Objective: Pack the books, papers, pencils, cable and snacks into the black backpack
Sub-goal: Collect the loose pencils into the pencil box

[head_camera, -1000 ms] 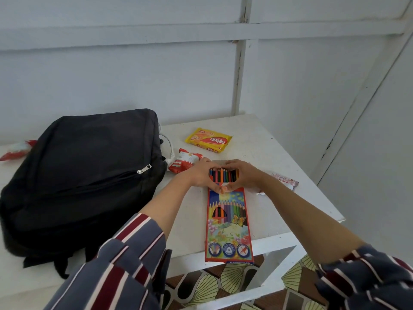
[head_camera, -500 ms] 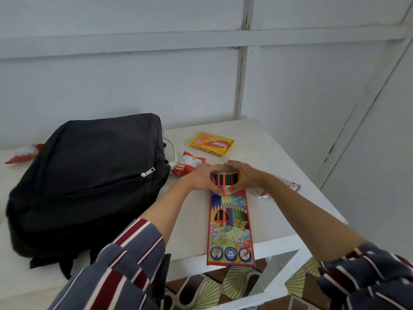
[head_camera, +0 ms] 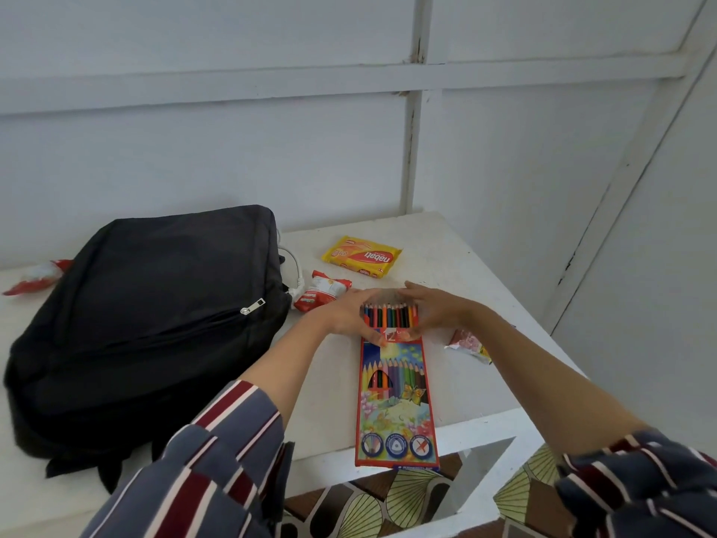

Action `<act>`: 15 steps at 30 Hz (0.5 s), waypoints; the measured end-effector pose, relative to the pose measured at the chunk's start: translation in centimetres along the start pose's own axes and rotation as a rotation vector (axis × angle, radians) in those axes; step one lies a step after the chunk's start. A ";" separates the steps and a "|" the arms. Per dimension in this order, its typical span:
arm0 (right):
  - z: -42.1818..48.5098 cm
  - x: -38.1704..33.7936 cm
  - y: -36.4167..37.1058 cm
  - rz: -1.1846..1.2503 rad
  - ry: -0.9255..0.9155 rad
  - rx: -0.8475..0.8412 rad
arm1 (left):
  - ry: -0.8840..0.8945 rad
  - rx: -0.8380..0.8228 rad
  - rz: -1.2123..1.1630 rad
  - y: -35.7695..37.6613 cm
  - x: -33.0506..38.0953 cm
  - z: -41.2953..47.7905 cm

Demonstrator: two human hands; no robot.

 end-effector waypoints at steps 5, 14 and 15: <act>-0.6 1.0 -1.1 -0.105 0.014 0.041 | 0.010 0.003 0.189 0.4 0.6 0.8; -0.5 0.5 -1.2 -0.170 -0.006 0.100 | 0.031 0.021 0.171 0.6 0.6 1.5; -0.4 0.5 -1.2 -0.181 -0.013 0.104 | 0.031 0.022 0.165 0.6 0.5 1.6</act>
Point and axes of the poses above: each hand's wrist, its own z-axis towards the middle knuckle, its own y-axis out of the palm, x = y × z, the point moved 3 cm from there along z, towards the middle knuckle, and after that the axes turned 10 degrees about x, right-handed, at the moved point
